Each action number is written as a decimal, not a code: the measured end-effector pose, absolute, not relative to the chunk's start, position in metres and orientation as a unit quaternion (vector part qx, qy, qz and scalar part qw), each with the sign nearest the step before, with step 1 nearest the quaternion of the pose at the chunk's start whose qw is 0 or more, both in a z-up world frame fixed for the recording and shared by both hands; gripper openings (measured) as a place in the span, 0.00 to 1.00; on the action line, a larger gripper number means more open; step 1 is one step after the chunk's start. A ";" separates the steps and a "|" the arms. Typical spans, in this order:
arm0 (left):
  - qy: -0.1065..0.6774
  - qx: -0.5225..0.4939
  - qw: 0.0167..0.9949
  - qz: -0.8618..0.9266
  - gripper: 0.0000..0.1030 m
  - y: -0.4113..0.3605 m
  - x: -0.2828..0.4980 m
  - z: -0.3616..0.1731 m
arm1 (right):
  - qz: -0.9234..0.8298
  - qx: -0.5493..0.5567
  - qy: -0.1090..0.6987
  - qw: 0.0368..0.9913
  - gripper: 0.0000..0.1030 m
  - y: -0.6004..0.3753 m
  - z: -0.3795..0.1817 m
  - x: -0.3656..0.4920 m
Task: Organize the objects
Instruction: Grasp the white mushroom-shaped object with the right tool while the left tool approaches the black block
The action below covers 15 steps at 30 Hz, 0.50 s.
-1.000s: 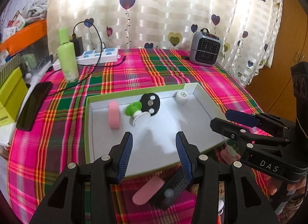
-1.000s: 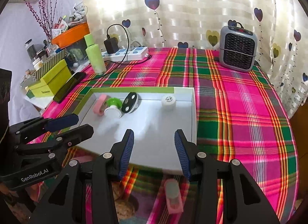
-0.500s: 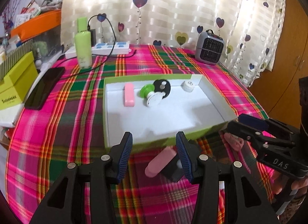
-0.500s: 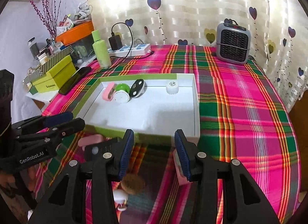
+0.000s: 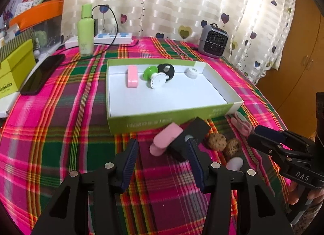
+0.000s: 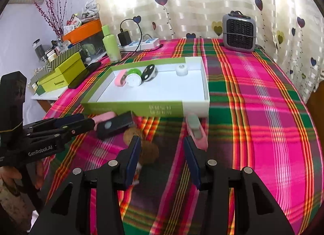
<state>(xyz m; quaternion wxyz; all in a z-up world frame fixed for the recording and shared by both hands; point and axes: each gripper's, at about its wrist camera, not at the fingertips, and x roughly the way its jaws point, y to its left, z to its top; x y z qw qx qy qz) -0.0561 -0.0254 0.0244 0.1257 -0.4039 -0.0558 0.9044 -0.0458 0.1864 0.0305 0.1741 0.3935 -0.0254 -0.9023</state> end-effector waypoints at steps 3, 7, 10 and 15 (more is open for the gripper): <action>-0.057 -0.408 0.131 0.902 0.47 -0.026 -0.054 0.019 | -0.902 0.394 -0.031 0.175 0.44 0.188 0.028 -0.039; -0.056 -0.414 0.136 0.898 0.47 -0.025 -0.053 0.013 | -0.899 0.396 -0.038 0.183 0.44 0.185 0.026 -0.035; -0.055 -0.416 0.143 0.896 0.47 -0.024 -0.054 0.010 | -0.895 0.399 -0.037 0.195 0.44 0.180 0.023 -0.032; -0.048 -0.420 0.152 0.893 0.47 -0.017 -0.057 0.008 | -0.891 0.403 -0.028 0.207 0.44 0.173 0.018 -0.026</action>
